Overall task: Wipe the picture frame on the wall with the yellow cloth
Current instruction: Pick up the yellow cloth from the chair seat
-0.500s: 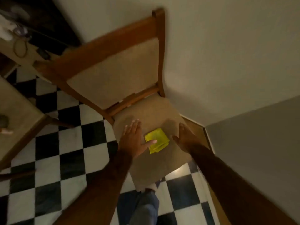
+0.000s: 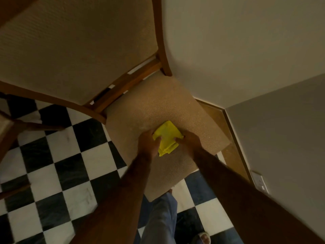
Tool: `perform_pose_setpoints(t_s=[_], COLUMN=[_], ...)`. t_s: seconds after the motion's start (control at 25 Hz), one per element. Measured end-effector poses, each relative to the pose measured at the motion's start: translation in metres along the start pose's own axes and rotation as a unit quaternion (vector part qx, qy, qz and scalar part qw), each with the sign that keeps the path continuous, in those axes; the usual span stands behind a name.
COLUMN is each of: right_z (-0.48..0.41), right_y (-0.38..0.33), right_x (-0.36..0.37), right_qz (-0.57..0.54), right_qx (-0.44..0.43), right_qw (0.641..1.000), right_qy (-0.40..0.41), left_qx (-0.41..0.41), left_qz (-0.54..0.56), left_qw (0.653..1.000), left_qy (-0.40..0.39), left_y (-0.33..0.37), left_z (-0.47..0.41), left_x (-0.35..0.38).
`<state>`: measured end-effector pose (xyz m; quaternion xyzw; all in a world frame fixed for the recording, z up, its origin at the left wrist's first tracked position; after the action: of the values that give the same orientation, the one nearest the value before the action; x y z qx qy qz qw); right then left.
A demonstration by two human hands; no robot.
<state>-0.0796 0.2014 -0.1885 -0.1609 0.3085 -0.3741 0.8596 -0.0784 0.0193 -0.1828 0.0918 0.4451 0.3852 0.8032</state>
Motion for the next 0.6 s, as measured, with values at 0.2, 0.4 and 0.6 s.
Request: perform_pose_setpoints(t_s=[0.2,0.4,0.6], right_z=[0.02,0.1,0.187], right_y=[0.003,-0.027,-0.06], right_x=[-0.018,-0.085,-0.174], right_qz=[-0.191,-0.323,-0.345], right_qx=[0.068,0.033,-0.042], right_qw=[0.979,0.945,0.935], right_qy=[-0.003,0.036,0.072], left_qx=[0.014,0.045,0.102], left_qz=[0.061,0.192,0.26], left_qw=[0.998,0.979,0.944], left_qy=[0.007,-0.058,-0.178], left_y=[0.022,0.089,0.193], left_z=[0.009,0.054,0.111], left_x=[-0.024,-0.058,-0.077])
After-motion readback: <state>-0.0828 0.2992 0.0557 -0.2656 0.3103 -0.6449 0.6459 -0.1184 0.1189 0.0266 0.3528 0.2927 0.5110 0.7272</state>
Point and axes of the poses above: each hand's wrist, its own z-axis away from the middle knuckle, its own x-axis out of the palm, y = z × x, the point moved 8 cm from there along -z, towards the middle knuckle, and after that the axes turned 1 degree about -x, right-handed, at the moved point
